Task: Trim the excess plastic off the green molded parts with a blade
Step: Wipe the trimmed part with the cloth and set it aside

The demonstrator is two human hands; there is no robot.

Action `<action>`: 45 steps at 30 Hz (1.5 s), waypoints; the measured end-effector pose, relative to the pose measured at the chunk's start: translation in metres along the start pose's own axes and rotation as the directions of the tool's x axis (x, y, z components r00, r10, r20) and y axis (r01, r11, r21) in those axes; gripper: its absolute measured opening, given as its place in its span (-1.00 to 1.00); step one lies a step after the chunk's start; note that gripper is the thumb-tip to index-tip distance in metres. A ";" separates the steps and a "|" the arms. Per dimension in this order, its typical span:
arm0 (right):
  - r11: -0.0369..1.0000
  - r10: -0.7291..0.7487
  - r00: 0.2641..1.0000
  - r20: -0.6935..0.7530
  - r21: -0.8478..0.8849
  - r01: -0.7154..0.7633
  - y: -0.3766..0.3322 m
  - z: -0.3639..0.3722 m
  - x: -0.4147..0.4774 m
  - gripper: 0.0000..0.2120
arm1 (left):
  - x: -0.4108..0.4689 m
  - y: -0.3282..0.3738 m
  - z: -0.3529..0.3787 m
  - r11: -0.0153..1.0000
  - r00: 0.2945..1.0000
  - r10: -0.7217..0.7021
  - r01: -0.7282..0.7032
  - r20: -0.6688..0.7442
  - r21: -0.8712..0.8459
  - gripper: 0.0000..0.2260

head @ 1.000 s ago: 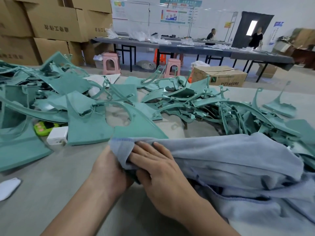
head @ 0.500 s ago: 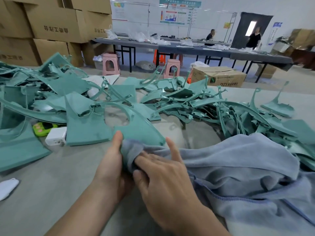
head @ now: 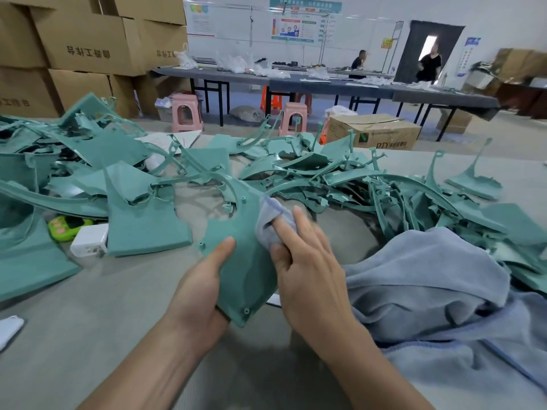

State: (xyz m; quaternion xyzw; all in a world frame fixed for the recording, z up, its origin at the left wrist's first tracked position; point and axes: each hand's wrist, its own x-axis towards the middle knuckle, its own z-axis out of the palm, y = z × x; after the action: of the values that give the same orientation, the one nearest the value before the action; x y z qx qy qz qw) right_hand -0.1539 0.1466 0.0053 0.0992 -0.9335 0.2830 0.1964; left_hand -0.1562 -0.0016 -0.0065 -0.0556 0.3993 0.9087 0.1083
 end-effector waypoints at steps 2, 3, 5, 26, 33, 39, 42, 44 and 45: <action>0.996 0.022 0.999 -0.032 0.086 -0.020 0.004 -0.002 -0.002 -0.67 | 0.000 0.001 -0.001 0.992 0.996 0.073 -0.068 -0.042 0.111 -0.61; 0.989 0.050 0.997 -0.065 0.139 -0.041 0.006 -0.004 -0.003 -0.71 | 0.000 0.004 0.000 0.982 0.993 0.107 -0.097 -0.052 0.164 -0.64; 0.964 0.123 0.989 -0.083 0.245 -0.099 0.008 -0.009 -0.002 -0.79 | -0.001 0.008 0.000 0.959 0.989 0.142 -0.126 -0.043 0.253 -0.74; 0.709 0.399 0.916 0.041 0.620 -0.336 0.007 -0.010 0.026 -0.70 | -0.004 0.015 -0.002 0.587 0.959 0.194 -0.281 0.205 0.759 -0.81; 0.633 0.434 0.895 0.106 0.671 -0.387 0.015 -0.007 0.039 -0.62 | -0.005 0.007 0.000 0.435 0.946 0.231 -0.311 0.229 0.845 -0.86; 0.660 0.484 0.866 0.123 0.599 -0.454 0.011 -0.006 0.062 -0.63 | -0.005 0.006 -0.002 0.422 0.931 0.266 -0.344 0.248 0.839 -0.94; 0.707 0.508 0.856 0.097 0.521 -0.478 0.007 -0.006 0.073 -0.50 | -0.006 0.006 -0.002 0.391 0.925 0.289 -0.351 0.248 0.851 -0.90; 0.699 0.520 0.851 0.069 0.538 -0.471 0.004 -0.008 0.081 -0.49 | -0.006 0.005 -0.003 0.358 0.921 0.304 -0.347 0.243 0.867 -0.82; 0.691 0.522 0.850 0.063 0.553 -0.466 0.004 -0.009 0.086 -0.46 | -0.007 0.004 -0.003 0.340 0.921 0.307 -0.340 0.238 0.877 -0.81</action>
State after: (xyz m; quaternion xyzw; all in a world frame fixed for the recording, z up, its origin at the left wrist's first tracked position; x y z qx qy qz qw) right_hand -0.2298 0.1484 0.0469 -0.1178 -0.7931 0.5850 0.1219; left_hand -0.1502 -0.0075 -0.0040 0.1058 0.8261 0.5508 -0.0548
